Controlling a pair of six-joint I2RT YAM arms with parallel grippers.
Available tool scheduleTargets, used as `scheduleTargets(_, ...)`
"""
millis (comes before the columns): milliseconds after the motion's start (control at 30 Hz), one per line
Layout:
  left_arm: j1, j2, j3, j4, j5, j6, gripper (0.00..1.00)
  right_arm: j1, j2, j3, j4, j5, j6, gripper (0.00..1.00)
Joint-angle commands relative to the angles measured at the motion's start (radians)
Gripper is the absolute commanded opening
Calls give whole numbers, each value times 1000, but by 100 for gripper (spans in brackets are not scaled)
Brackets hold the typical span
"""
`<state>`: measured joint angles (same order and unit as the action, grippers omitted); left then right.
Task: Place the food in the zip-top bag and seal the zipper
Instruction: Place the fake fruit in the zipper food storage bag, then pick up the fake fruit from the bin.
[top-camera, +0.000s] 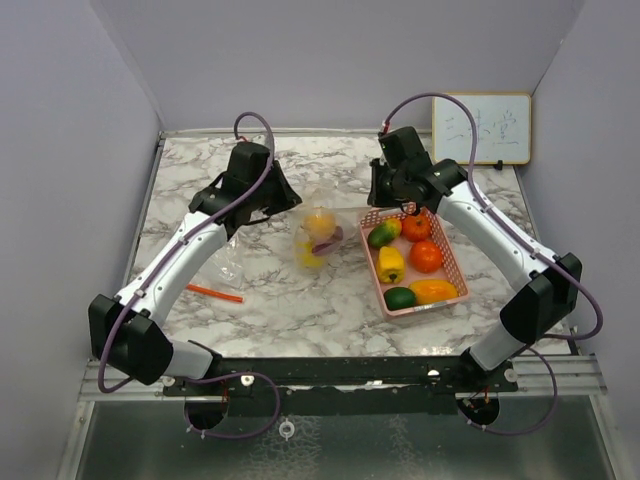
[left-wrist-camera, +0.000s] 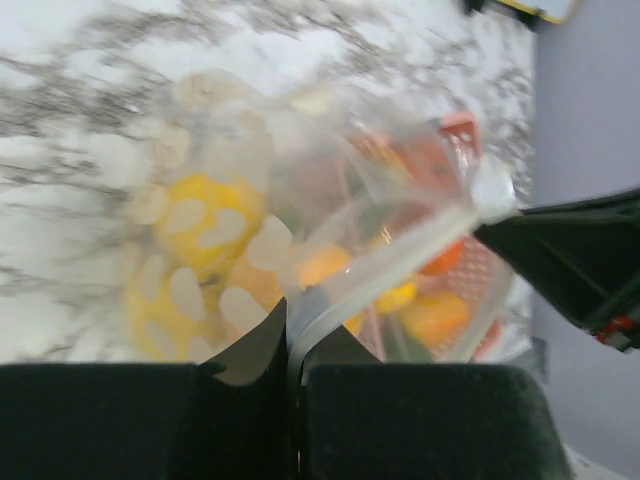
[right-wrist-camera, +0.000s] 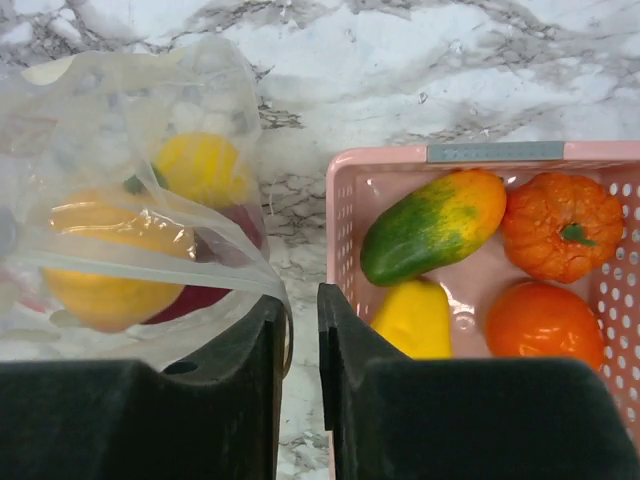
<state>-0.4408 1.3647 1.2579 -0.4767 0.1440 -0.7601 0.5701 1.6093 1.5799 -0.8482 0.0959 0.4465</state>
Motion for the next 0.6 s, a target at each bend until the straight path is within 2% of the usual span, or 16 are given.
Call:
scheduleTargets(0,6,21,76,-282,-319,197,0,-1,-50,34,-41,143,-97,27)
scheduleTargets(67,6,21,72,-270,-317,199,0,-1,-89,6,57,-44,-151,47)
scheduleTargets(167,5,23,42,-186,-215,163,0,-1,-126,-21,168,-331,-155,71)
scheduleTargets(267,5,29,6,-88,-118,121,0,-1,-140,-12,198,-440,-124,87)
scheduleTargets(300,4,33,-3,-64,-99,109,0,-1,-153,-9,205,-438,-113,91)
scheduleTargets(367,5,43,-5,-40,-74,100,0,-1,-176,-7,192,-363,-81,92)
scheduleTargets(467,5,54,8,-34,-62,111,0,-3,-149,26,27,-139,-30,89)
scheduleTargets(567,4,49,13,-16,-42,119,0,-4,-108,-16,-138,37,30,89)
